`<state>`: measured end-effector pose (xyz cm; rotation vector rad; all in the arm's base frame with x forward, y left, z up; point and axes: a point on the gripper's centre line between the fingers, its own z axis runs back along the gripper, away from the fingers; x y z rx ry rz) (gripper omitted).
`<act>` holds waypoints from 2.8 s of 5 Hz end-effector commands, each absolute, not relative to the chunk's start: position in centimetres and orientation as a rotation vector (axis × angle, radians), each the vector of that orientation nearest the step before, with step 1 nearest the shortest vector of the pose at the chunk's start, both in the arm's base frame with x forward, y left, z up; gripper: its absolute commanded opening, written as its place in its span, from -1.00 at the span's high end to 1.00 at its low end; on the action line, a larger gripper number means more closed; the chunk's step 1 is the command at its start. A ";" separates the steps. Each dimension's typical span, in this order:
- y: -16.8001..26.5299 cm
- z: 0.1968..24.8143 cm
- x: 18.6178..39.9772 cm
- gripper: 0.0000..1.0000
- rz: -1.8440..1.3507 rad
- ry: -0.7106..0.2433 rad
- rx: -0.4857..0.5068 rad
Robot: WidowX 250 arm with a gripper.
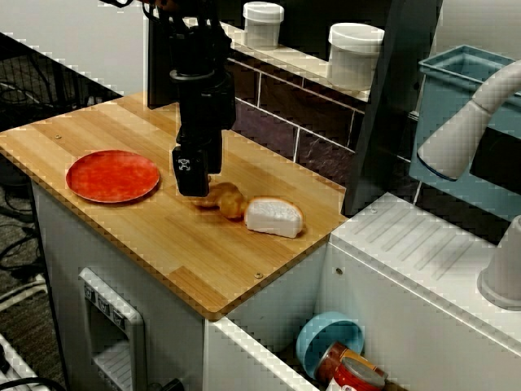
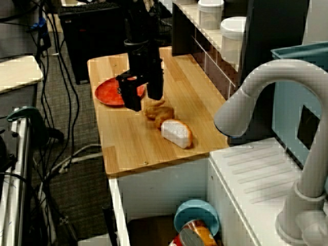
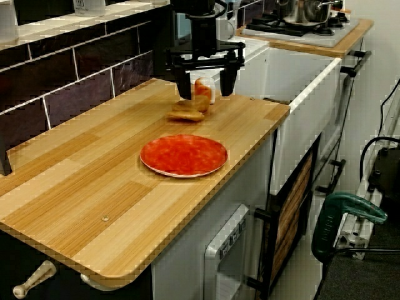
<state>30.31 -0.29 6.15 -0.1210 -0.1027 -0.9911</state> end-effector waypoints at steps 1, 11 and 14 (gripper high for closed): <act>0.3 8.7 31.6 -1.00 -0.978 -0.202 -0.072; 0.5 5.7 32.9 -1.00 -0.929 -0.166 -0.107; 0.6 5.6 32.9 -1.00 -0.927 -0.160 -0.110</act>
